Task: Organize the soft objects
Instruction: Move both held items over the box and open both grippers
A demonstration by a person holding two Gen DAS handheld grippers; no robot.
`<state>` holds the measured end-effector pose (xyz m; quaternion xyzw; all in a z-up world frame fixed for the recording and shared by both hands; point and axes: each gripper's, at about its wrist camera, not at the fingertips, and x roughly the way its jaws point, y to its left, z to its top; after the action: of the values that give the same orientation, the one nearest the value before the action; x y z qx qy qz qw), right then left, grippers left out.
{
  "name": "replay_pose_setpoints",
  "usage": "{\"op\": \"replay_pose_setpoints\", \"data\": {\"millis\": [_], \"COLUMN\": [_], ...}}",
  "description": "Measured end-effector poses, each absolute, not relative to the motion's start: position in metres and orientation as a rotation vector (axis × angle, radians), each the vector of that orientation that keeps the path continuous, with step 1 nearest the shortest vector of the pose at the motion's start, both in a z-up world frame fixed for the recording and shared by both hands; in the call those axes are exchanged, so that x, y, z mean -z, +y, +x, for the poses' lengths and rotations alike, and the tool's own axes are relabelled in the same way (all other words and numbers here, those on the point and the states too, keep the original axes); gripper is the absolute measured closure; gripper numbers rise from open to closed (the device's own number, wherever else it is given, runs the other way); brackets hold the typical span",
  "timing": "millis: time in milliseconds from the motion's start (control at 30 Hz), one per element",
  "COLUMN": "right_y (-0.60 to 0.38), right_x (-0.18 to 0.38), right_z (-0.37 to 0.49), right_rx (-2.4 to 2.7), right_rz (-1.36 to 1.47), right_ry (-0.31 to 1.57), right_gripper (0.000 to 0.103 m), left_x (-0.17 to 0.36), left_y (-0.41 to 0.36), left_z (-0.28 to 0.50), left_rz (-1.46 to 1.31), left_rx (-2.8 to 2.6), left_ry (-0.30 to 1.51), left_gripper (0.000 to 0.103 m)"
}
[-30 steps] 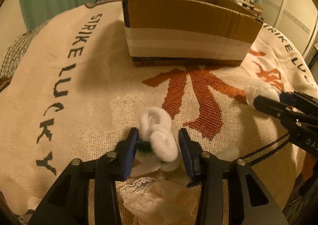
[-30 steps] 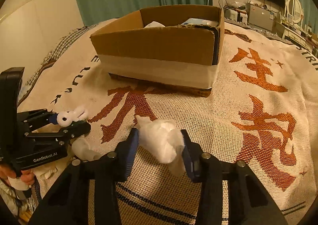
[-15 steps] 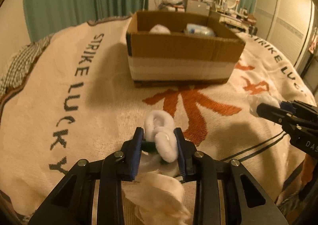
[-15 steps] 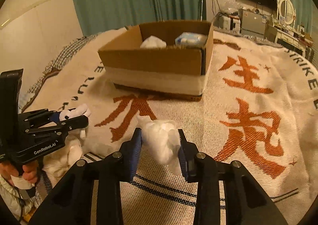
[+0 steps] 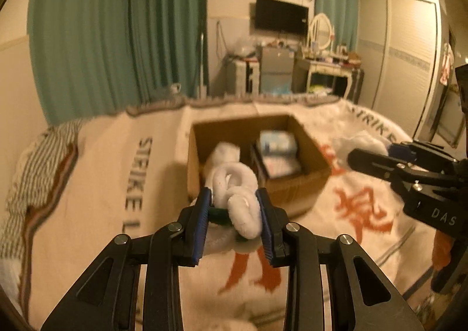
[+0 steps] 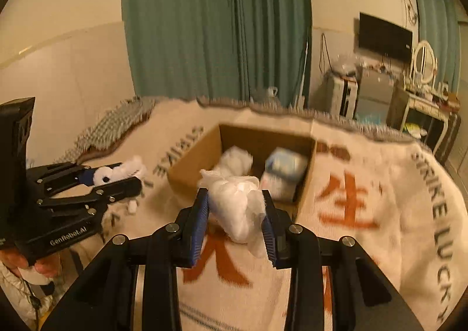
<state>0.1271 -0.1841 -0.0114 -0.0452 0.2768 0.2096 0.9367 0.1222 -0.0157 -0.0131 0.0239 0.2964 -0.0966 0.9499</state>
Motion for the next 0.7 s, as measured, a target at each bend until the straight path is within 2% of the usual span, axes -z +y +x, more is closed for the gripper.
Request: {"op": "replay_pose_setpoints", "data": {"millis": [233,567,633,667,700], "right_y": [-0.172,-0.166,-0.164,-0.164,-0.164], "right_x": [0.003,0.057,0.066,0.067,0.068], "right_z": [0.184,0.278,0.293,0.297,0.301], "right_rx": [-0.439,-0.447,-0.44,-0.429,-0.416], "right_rz": [-0.079,-0.027,-0.015,-0.02,-0.024], "right_ry": [0.56,0.673,0.688,0.685,0.681], "right_gripper": [0.069,0.067,0.062,0.055,0.039], "left_x": [0.01,0.056,0.064,0.068,0.071], "left_y": [-0.021,-0.032,-0.035,-0.036,-0.037], "left_z": [0.183,0.26,0.267,0.27,0.272], "left_rz": [0.052,0.076,0.091,0.102,0.116], "left_rx": [0.198,0.214,0.21,0.208,0.212], "left_ry": [0.606,0.689,0.69,0.682,0.679], "left_gripper": [0.073,0.073,0.071,0.07,0.069]}}
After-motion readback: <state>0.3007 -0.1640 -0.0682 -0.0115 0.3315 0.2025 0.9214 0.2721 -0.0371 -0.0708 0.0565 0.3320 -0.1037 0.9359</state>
